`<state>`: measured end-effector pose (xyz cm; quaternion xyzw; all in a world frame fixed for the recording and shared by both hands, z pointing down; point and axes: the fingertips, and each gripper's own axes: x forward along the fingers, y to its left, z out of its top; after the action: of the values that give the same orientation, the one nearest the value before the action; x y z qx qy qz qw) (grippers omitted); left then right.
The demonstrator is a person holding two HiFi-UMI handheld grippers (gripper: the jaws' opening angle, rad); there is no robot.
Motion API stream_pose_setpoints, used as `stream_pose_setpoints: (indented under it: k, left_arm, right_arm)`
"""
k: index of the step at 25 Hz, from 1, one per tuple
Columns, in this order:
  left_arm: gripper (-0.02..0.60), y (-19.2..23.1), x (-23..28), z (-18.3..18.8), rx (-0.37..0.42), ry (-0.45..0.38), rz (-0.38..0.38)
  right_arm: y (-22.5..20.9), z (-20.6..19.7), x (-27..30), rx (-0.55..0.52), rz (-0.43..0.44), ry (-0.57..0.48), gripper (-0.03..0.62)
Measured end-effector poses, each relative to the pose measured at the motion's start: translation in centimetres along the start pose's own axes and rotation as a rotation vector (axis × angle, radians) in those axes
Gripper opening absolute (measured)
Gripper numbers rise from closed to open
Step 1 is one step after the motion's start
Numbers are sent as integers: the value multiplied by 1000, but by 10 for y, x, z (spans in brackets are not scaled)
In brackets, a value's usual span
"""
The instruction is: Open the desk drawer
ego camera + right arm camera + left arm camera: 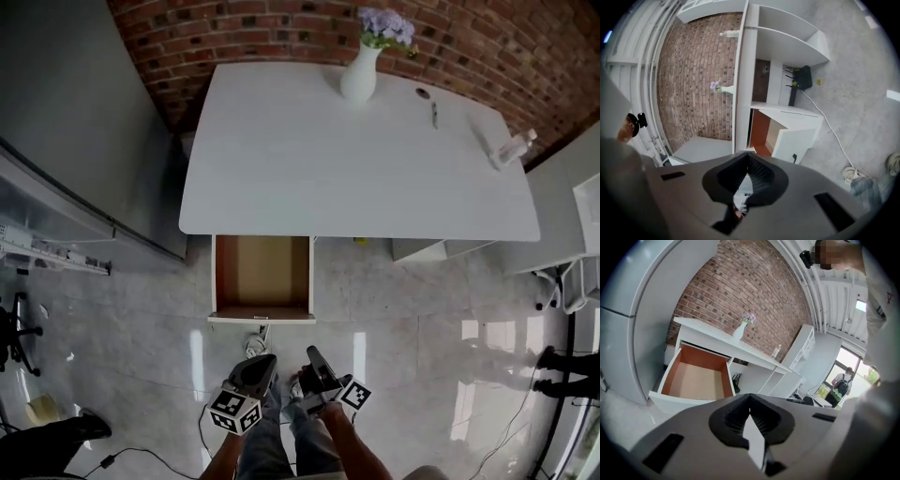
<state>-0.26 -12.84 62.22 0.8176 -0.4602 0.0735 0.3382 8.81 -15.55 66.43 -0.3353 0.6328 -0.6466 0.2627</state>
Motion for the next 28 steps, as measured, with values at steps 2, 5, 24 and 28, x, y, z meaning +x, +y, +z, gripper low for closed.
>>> stream_pose_setpoints:
  k: [2, 5, 24, 28]
  left_arm:
    - [12, -9, -12, 16, 13, -20, 3]
    - [12, -23, -31, 40, 40, -45, -7]
    - [12, -158, -129, 119, 183, -197, -37]
    - [12, -181, -131, 122, 206, -217, -62]
  right_arm:
    - [20, 1, -5, -94, -17, 35, 17]
    - [52, 0, -13, -280, -37, 101, 17]
    - [259, -31, -102, -1562, -106, 243, 17]
    - [265, -32, -124, -1536, -111, 229, 17]
